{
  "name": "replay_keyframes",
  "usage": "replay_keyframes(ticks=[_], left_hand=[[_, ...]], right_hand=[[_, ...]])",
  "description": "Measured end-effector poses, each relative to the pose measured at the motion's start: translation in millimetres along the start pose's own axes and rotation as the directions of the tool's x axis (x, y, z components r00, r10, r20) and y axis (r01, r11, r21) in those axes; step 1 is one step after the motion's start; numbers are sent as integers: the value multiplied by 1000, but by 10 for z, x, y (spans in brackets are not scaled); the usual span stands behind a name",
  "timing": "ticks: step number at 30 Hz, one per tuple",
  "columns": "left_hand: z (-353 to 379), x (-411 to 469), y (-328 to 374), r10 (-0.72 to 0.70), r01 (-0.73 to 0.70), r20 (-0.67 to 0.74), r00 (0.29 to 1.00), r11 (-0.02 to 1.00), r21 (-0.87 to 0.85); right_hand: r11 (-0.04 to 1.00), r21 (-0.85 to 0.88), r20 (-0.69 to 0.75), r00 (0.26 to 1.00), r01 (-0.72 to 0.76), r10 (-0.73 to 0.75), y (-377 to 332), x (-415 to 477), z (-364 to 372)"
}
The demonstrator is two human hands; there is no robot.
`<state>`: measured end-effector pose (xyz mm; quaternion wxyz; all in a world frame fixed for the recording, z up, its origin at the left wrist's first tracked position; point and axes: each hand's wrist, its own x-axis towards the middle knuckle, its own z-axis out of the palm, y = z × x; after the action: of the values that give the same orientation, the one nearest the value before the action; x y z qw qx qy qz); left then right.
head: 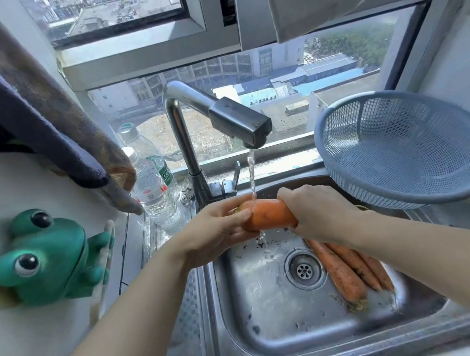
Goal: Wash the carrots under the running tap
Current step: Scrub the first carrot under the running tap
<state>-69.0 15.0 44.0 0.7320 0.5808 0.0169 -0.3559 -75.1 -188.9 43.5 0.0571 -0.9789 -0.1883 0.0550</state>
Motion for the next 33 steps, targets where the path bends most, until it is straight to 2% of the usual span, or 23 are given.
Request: replay_keyframes(ticks=[4,5,6,10,11,13,16,20,25,27,30,33], left_hand=[[144,68,-27,135,-77,-170,976,947,311],[161,82,-42,161,-86,-197,967,935,344],[161,85,-49,153,-81,-201,968,941,328],[83,7,-21,31,-30,-46,998,999,18],[65,-3,-18,35,-34,-31,999,999,10],[63,-3,-31,72,-63,-56,996,987,148],[93,-6,-33,168,-107,-98,981,886,451],[173,-3,-59,239,-137,-146,960,856,499],[223,84,-152,391,-183,-256,884,794,579],[206,62,-166,316,-175,-222,922,855,488],[158,-1,-171,123,-98,-74,990,957,273],[119,-32,-175,92,-87,-3,996,956,279]], right_hand=[[1000,20,-4,1000,-5,6,-5,23,-17],[1000,21,-1,1000,-5,5,-1,21,-21],[1000,20,0,1000,-3,3,5,17,-25],[1000,2,6,1000,31,-31,25,6,-48],[999,-4,8,999,37,-37,22,7,-52],[999,-3,10,999,36,-36,4,5,-54],[999,-11,8,999,35,-35,-28,10,-65],[1000,15,2,1000,3,-3,-57,23,-71],[998,54,5,999,-35,35,-108,-13,-10],[999,40,14,1000,-23,23,-87,-44,-6],[1000,24,51,999,0,-1,-34,-75,-19],[998,61,97,995,12,-17,0,-71,-38]])
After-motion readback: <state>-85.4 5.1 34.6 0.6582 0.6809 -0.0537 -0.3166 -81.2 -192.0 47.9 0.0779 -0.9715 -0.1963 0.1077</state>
